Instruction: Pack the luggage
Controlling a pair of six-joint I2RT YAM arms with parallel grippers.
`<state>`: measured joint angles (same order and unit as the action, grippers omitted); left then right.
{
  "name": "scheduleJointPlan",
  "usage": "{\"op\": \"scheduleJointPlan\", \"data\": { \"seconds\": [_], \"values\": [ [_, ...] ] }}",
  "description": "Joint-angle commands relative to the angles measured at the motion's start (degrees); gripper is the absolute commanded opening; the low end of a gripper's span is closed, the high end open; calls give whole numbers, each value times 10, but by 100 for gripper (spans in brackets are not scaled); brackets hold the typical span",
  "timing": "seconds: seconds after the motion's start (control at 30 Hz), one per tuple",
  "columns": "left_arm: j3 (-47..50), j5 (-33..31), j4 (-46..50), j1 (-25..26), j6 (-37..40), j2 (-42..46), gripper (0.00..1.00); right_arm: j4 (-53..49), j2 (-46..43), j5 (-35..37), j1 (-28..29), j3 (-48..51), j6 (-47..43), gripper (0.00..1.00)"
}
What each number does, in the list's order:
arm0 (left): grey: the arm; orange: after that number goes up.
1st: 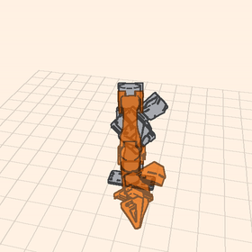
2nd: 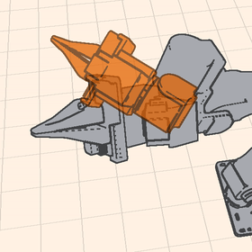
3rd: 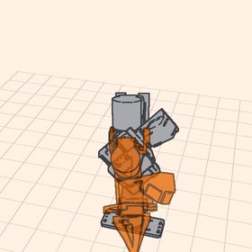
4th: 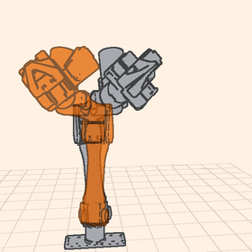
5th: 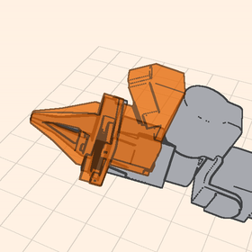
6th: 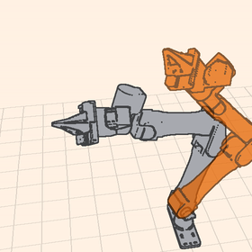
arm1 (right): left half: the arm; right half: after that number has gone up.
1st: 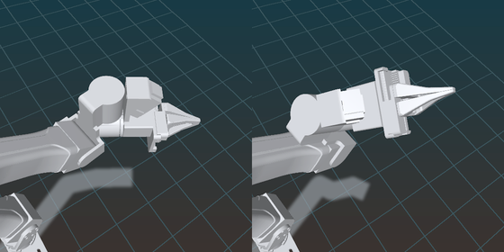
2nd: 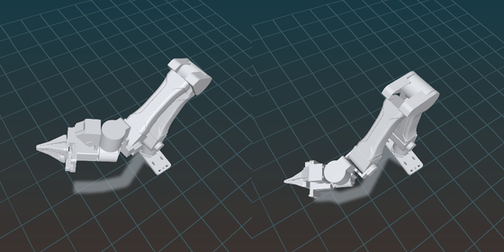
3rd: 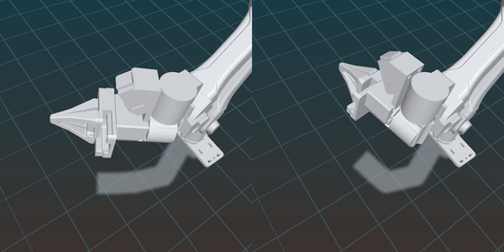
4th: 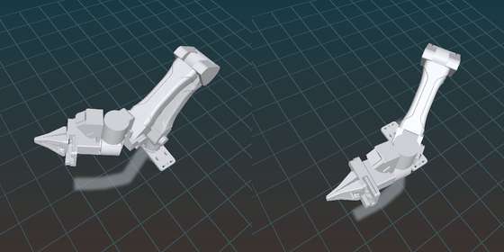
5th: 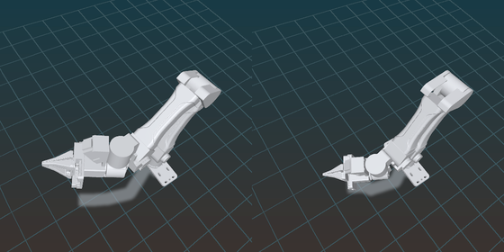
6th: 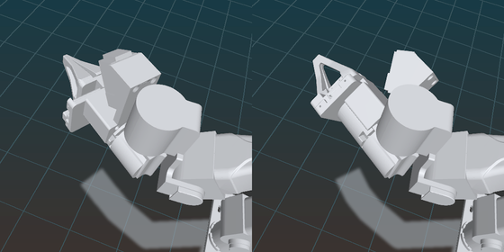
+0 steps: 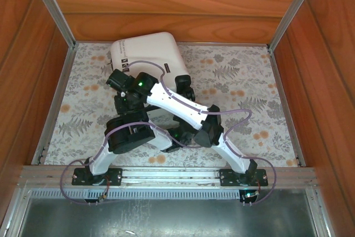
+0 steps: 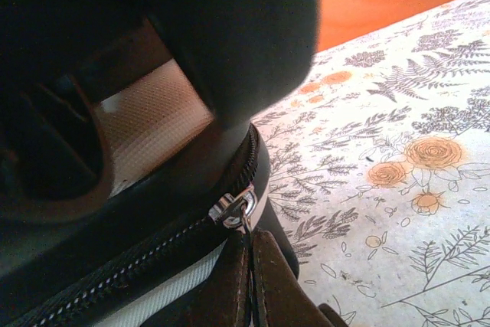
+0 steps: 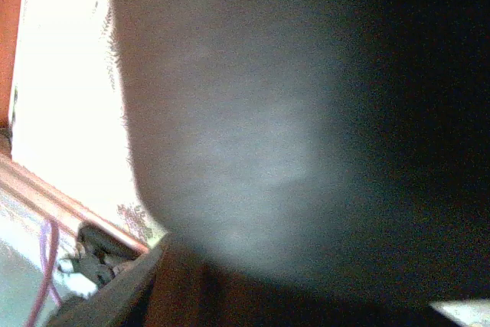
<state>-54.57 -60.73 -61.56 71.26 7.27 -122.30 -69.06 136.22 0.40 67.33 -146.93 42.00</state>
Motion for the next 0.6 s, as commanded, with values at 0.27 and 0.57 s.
{"op": "scheduleJointPlan", "data": {
  "seconds": [0.27,0.57],
  "values": [
    [28,201,-6,33,11,-2,0,-17,-189,90,32,58,-130,78],
    [45,199,-23,34,13,4,0,-153,-306,233,29,98,-79,83]
  ]
}}
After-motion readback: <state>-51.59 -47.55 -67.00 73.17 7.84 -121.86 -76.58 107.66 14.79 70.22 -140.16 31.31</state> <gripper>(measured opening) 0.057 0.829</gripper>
